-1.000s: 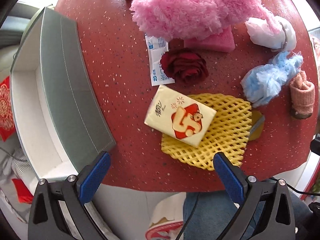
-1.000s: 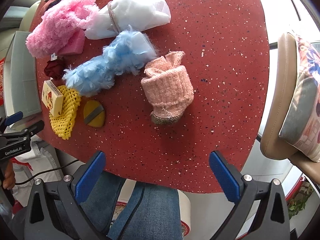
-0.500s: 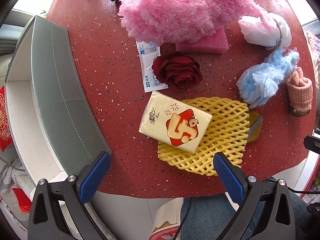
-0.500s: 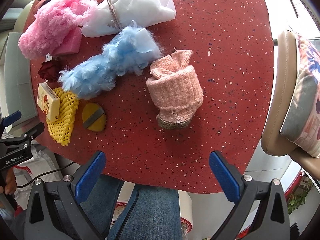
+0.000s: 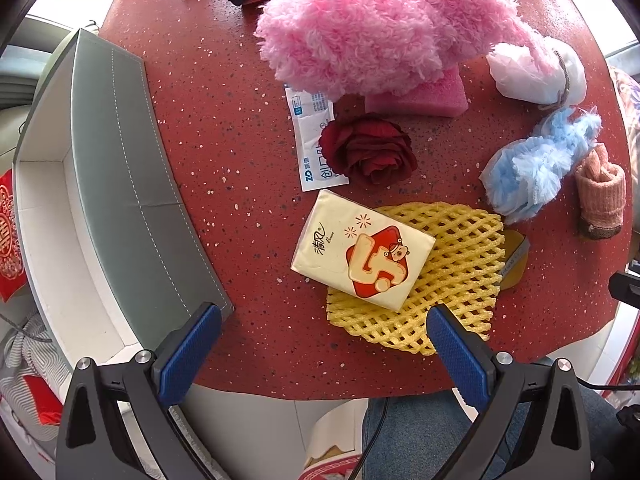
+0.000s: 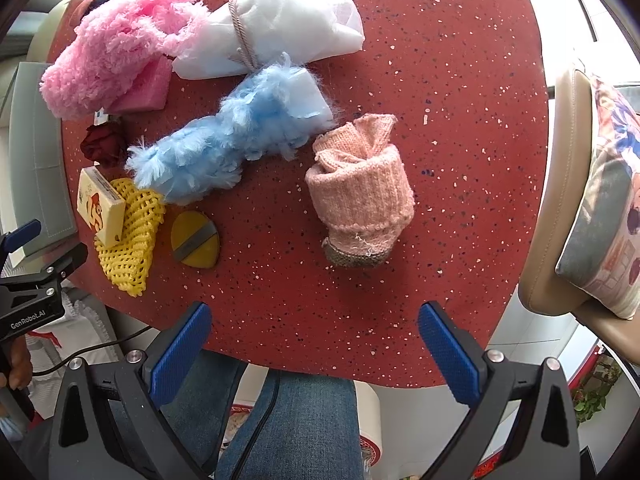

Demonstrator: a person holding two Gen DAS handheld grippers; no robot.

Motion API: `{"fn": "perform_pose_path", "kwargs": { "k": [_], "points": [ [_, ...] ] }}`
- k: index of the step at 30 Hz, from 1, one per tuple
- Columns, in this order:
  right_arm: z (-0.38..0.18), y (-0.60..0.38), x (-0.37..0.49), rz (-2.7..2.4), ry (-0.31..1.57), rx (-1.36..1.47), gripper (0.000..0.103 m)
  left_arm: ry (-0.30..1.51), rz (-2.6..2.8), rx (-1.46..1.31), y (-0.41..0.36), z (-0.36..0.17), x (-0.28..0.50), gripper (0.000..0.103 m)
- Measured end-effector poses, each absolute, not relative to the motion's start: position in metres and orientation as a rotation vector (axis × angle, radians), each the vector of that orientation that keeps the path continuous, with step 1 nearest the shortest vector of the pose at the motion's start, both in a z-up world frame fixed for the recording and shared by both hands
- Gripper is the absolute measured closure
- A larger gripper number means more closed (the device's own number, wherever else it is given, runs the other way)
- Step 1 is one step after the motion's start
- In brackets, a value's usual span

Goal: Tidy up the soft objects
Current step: 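Move both tools toward the tissue pack and the pink knit sock, then grasp the tissue pack with the left tool while the right tool grasps the pink sock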

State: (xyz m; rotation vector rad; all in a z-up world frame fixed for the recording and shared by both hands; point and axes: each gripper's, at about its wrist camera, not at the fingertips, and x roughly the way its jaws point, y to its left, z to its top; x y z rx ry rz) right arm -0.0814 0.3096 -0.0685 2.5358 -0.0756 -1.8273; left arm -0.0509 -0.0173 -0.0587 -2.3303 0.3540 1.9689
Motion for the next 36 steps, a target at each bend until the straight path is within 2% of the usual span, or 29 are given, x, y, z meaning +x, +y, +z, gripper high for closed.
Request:
{"fn": "perform_pose_path", "kwargs": {
  "k": [15,30,33,36],
  "points": [
    [-0.072,0.313,-0.075,-1.854,-0.103,2.537,0.000,0.298,1.965,-2.354,-0.019,-0.063,-0.056,0.000],
    [-0.085,0.318,-0.066,-1.922,-0.111,2.509,0.000,0.396,1.965,-2.288,-0.008,-0.087,-0.070,0.000],
    [-0.090,0.319,-0.070,-1.946,-0.068,2.498,0.000,0.391,1.960,-2.284,-0.008,-0.097,-0.071,0.000],
    [-0.096,0.326,-0.076,-1.974,-0.112,2.487,0.000,0.359,1.960,-2.278,-0.008,-0.104,-0.073,0.000]
  ]
}}
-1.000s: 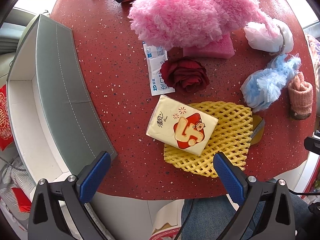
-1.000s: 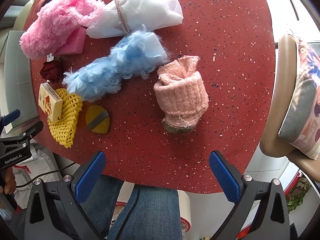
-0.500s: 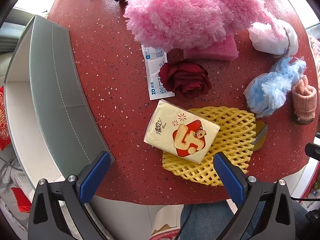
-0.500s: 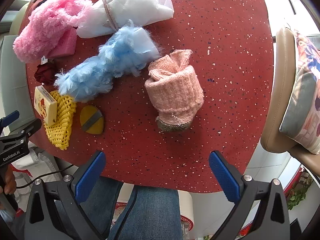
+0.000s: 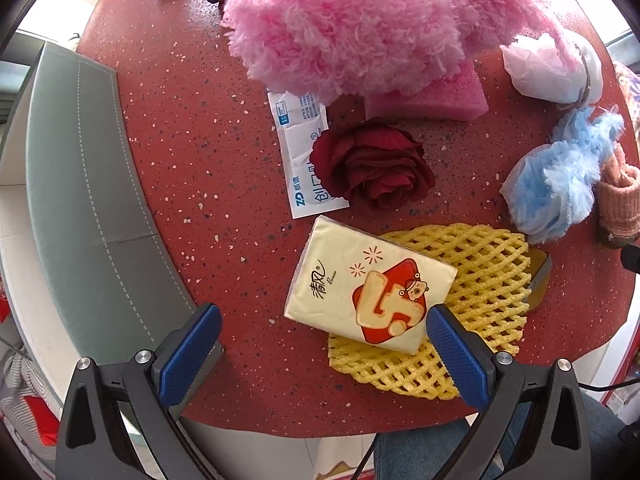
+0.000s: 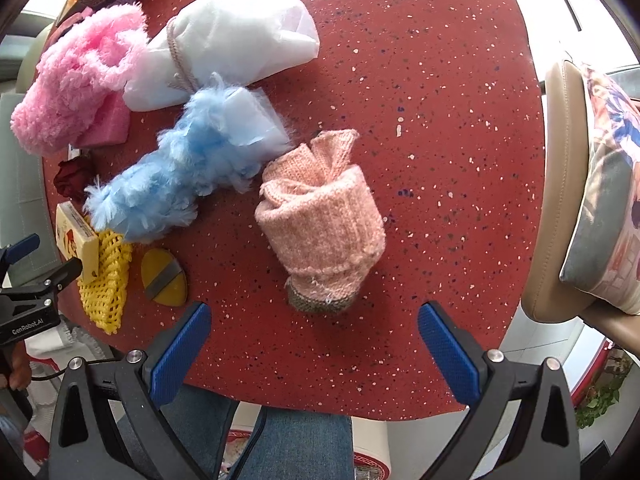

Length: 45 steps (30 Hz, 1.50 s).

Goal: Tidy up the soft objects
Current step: 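Grasp the tissue pack with the left tool while the right tool grasps the pink sock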

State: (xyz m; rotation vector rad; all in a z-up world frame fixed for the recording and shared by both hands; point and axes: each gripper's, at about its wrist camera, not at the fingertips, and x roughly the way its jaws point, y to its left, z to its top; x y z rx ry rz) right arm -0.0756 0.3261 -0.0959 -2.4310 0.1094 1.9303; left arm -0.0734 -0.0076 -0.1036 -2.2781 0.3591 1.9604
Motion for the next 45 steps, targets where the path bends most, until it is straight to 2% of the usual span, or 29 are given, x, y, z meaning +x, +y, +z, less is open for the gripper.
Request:
{"fn": "perform_pose_path", "kwargs": {
  "k": [7,12,18,24,33,37,45],
  "points": [
    [-0.103,0.332,-0.092,2.002,0.108,-2.345,0.000,0.319,1.962,-2.236,0.001,-0.117,-0.077,0.000],
    [-0.116,0.320,-0.108,2.022,-0.015,-2.320,0.000,0.278,1.946,-2.222,0.006,-0.131,-0.080,0.000],
    [-0.137,0.311,-0.119,1.985,-0.074,-2.345,0.000,0.282,1.924,-2.202,0.017,-0.149,-0.070,0.000],
    [-0.148,0.305,-0.127,1.962,-0.082,-2.374,0.000,0.342,2.005,-2.134,0.030,-0.136,-0.063,0.000],
    [-0.157,0.291,-0.129,1.967,-0.096,-2.385,0.000,0.357,1.978,-2.207,0.030,-0.187,-0.062,0.000],
    [-0.158,0.288,-0.123,1.970,-0.098,-2.381,0.000,0.279,1.952,-2.225,0.027,-0.205,-0.071,0.000],
    [-0.168,0.285,-0.123,1.948,-0.094,-2.402,0.000,0.269,1.963,-2.219,0.025,-0.211,-0.075,0.000]
  ]
}}
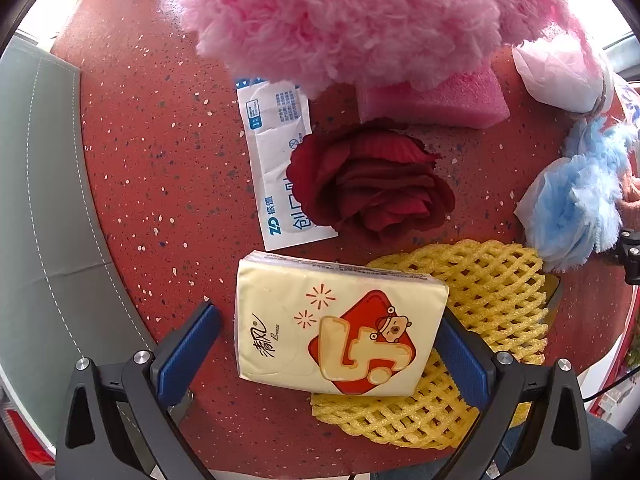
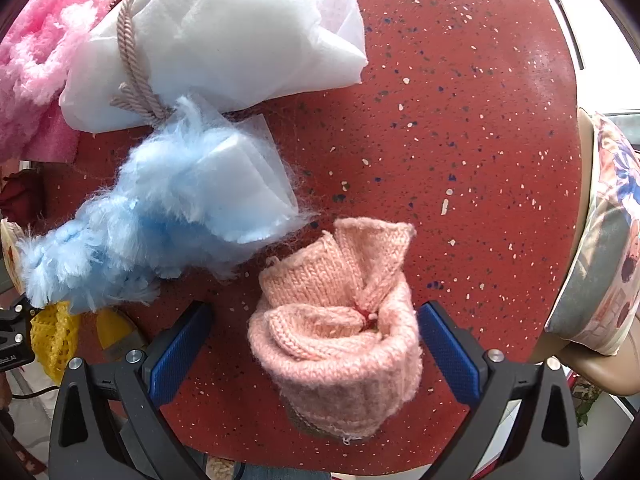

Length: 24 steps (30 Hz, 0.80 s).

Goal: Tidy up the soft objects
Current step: 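Grasp the tissue pack with the left tool while the right tool grasps the pink sock, then carry the tissue pack and pink sock with both tools over the white box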

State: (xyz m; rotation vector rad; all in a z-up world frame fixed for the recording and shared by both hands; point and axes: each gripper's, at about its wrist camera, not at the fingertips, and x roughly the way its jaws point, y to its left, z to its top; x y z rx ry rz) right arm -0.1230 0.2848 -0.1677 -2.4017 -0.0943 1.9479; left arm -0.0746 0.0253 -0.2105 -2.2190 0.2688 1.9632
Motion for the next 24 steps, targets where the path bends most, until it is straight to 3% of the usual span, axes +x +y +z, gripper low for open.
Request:
{"fn": "perform_pose_path", "kwargs": {
  "k": [6,7,9,11,12,24],
  "points": [
    [-0.175,0.281,-0.135,1.887,-0.090,-2.453,0.003,0.322,2.013,-2.229,0.012,-0.195,-0.080,0.000],
    [-0.175,0.280,-0.135,1.891,-0.092,-2.447,0.007,0.341,2.019,-2.215,0.014,-0.195,-0.078,0.002],
    [-0.172,0.279,-0.135,1.912,-0.090,-2.429,0.017,0.321,2.012,-2.192,0.017,-0.194,-0.075,0.018],
    [-0.167,0.275,-0.134,1.931,-0.097,-2.422,0.040,0.291,2.022,-2.191,0.017,-0.194,-0.075,0.027],
    [-0.164,0.273,-0.135,1.943,-0.114,-2.414,0.046,0.282,2.035,-2.190,0.016,-0.193,-0.075,0.027],
    [-0.140,0.277,-0.116,2.015,-0.032,-2.414,0.048,0.219,2.115,-2.136,0.011,-0.156,-0.068,0.027]
  ]
}}
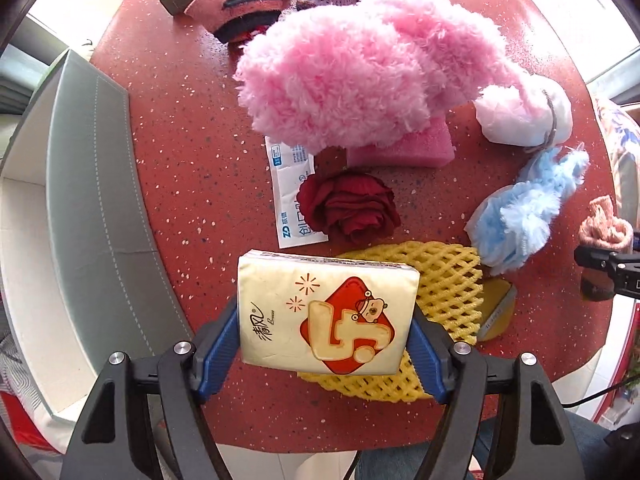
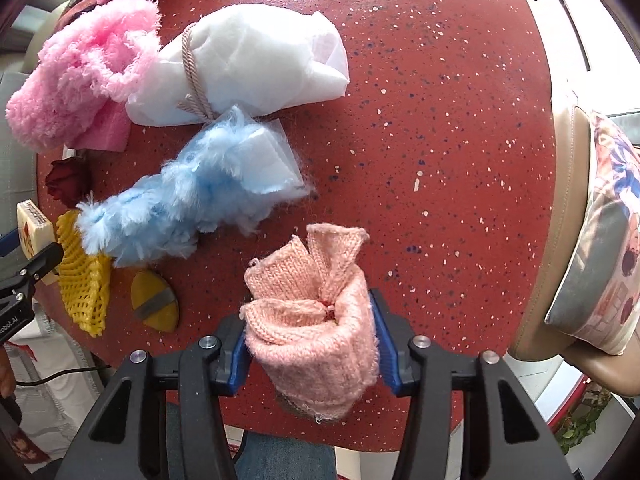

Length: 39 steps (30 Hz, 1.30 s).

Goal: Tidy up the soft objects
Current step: 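Carry the tissue pack and pink sock with both tools over the white box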

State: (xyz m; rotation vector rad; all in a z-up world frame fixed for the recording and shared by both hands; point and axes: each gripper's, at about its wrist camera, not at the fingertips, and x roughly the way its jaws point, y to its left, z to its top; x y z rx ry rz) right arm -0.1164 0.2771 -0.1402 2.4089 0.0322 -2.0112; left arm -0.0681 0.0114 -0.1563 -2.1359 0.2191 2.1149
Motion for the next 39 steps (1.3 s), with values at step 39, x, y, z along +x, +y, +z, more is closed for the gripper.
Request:
{"fn": "perform_pose_path", "kwargs": {
  "k": [39],
  "points": [
    [-0.152,0.297,-0.032,-1.974,-0.244,2.364,0.048,0.163,2.109,-2.028,0.063,-0.107,-0.032,0.027]
  ]
}}
